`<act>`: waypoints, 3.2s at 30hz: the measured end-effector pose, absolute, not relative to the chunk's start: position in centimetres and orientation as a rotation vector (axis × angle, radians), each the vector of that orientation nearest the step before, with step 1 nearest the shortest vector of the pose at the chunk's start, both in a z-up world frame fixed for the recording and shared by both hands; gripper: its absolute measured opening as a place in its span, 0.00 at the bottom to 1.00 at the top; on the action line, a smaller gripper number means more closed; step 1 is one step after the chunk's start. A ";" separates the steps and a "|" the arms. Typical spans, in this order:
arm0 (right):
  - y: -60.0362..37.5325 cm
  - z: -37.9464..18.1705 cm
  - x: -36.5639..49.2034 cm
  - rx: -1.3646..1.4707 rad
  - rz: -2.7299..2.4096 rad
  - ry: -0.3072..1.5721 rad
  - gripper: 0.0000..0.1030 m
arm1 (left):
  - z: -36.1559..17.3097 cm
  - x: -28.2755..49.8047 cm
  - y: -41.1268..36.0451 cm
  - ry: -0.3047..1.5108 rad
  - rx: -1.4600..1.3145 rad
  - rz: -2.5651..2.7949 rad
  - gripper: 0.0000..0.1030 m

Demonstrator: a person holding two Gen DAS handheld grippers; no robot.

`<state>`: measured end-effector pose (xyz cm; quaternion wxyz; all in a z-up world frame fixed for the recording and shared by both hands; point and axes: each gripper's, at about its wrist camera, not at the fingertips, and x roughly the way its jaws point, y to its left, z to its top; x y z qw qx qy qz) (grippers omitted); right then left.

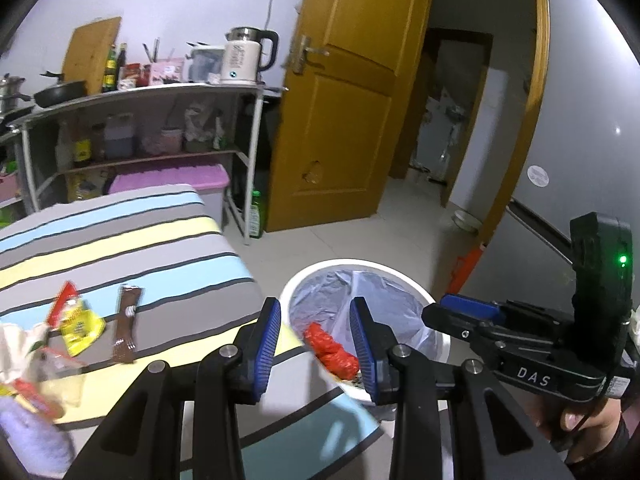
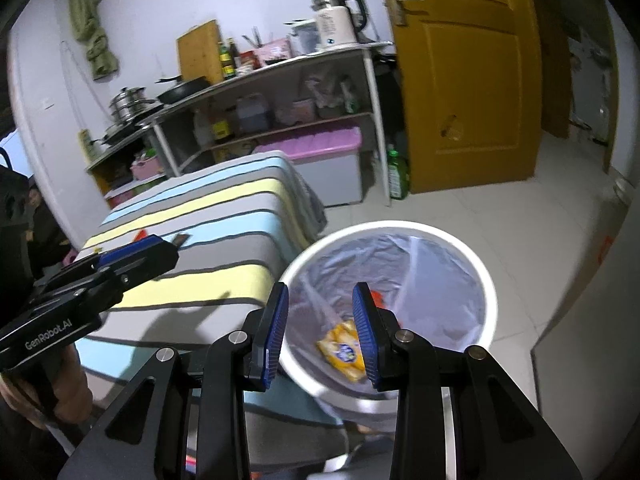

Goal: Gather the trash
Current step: 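Move both grippers back over the table toward the purple foam net, then grasp the purple foam net with the left gripper while the right gripper grasps the brown wrapper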

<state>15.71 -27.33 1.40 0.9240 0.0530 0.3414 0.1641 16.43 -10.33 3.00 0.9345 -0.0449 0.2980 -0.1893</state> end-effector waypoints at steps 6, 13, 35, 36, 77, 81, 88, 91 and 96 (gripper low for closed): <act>-24.2 2.5 14.1 0.079 0.409 0.677 0.33 | 4.1 13.7 -6.9 0.586 -0.116 -0.321 0.34; -21.0 3.6 12.3 0.042 0.473 0.652 0.33 | 5.0 10.6 -3.2 0.558 -0.149 -0.254 0.34; -13.2 3.9 9.3 -0.052 0.654 0.643 0.33 | 4.4 4.2 5.6 0.541 -0.181 -0.035 0.34; -13.1 3.8 9.2 -0.050 0.659 0.646 0.33 | 4.4 4.1 5.9 0.542 -0.182 -0.026 0.34; -9.1 -0.3 14.9 -0.078 0.685 0.768 0.33 | -2.6 11.3 9.6 0.745 -0.227 0.090 0.41; -8.1 -0.8 16.7 -0.078 0.672 0.784 0.33 | -2.7 11.1 9.8 0.735 -0.209 0.095 0.23; -6.0 -2.6 20.8 -0.067 0.635 0.841 0.33 | -2.5 10.7 11.0 0.711 -0.242 0.055 0.12; -5.4 -3.6 22.5 -0.052 0.614 0.868 0.33 | -2.5 10.5 11.5 0.704 -0.258 0.046 0.11; -4.6 -4.8 25.0 -0.020 0.585 0.924 0.33 | -2.2 10.1 12.1 0.685 -0.283 0.031 0.10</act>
